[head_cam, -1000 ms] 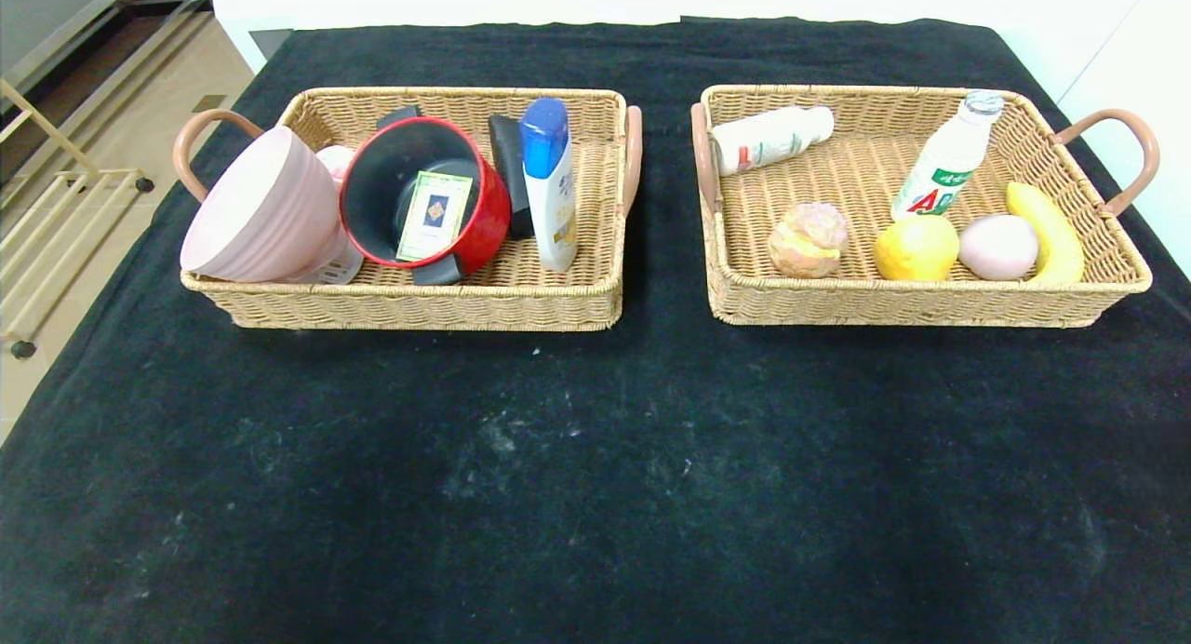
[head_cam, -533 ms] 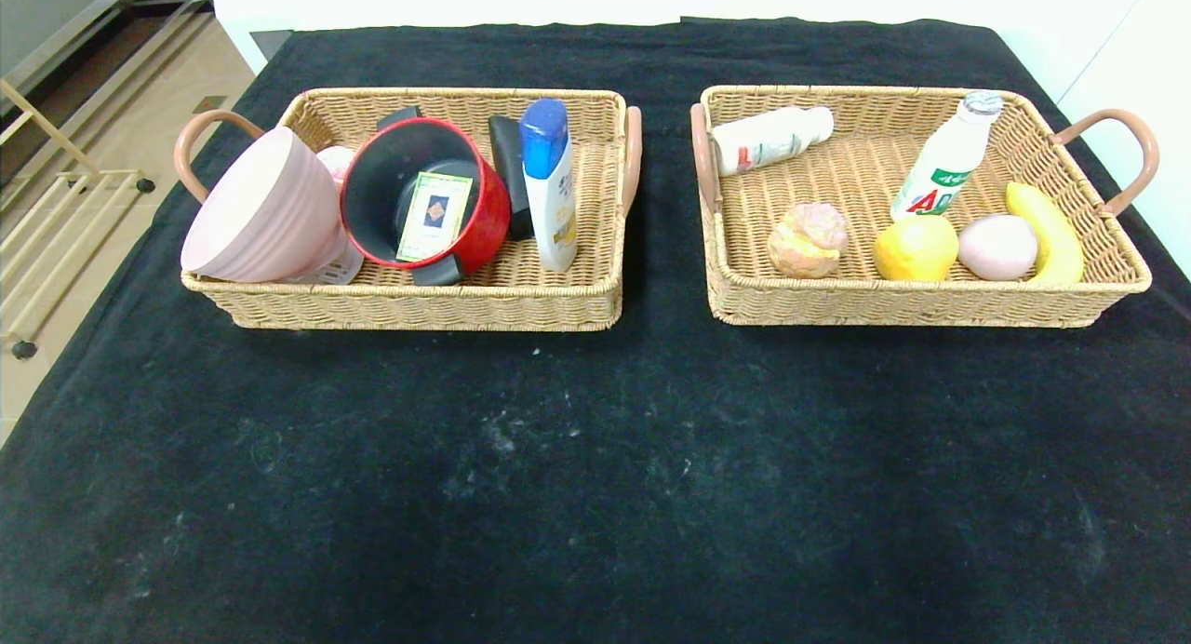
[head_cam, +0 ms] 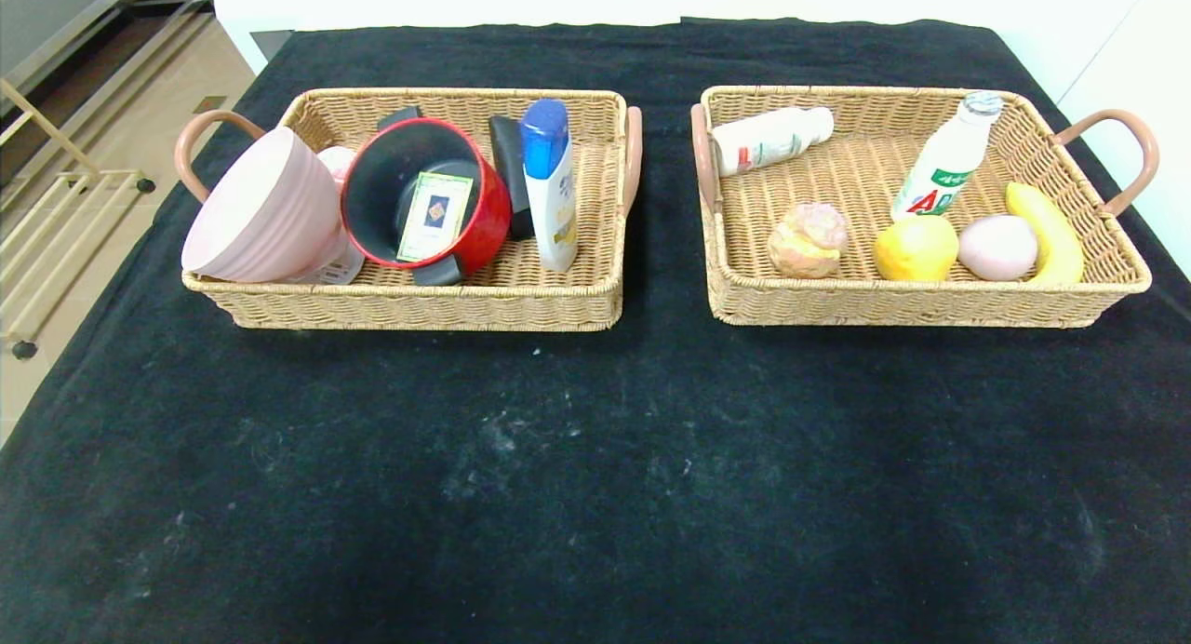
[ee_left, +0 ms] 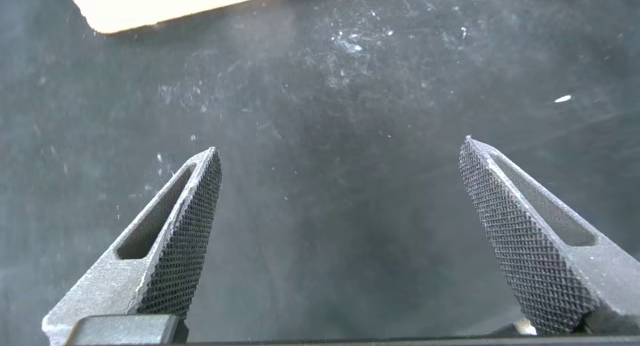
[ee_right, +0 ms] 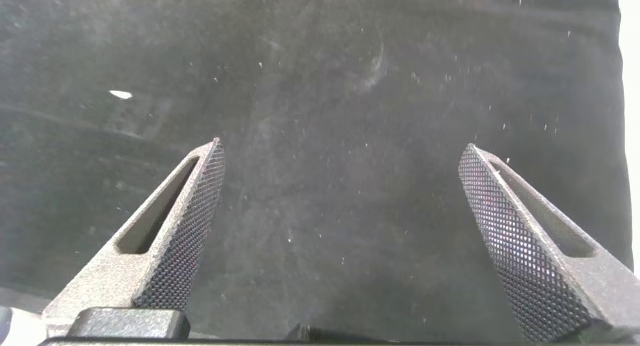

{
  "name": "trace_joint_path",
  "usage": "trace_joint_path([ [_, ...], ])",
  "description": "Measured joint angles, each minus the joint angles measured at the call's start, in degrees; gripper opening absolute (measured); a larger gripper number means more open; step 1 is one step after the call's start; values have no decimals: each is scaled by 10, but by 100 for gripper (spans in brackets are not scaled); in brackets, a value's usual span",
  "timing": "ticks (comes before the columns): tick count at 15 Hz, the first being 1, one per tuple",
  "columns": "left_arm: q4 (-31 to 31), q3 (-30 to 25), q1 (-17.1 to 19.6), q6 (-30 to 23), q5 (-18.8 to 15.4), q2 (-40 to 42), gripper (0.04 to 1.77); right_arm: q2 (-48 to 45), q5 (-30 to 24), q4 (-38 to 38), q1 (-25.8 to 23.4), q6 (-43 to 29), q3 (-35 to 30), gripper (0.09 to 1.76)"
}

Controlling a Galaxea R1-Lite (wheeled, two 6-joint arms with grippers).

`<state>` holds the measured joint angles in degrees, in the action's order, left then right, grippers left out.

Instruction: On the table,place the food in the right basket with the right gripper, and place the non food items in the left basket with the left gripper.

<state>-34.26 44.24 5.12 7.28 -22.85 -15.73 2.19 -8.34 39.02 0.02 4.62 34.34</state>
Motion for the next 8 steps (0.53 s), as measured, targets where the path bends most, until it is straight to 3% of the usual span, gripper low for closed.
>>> trace_joint_path([
  [3, 103, -64, 0, 29, 1, 2, 172, -18, 0, -2, 0, -21, -14, 171],
  [8, 107, -69, -37, 23, 6, 5, 172, -22, 1, -40, 4, -29, -42, 171],
])
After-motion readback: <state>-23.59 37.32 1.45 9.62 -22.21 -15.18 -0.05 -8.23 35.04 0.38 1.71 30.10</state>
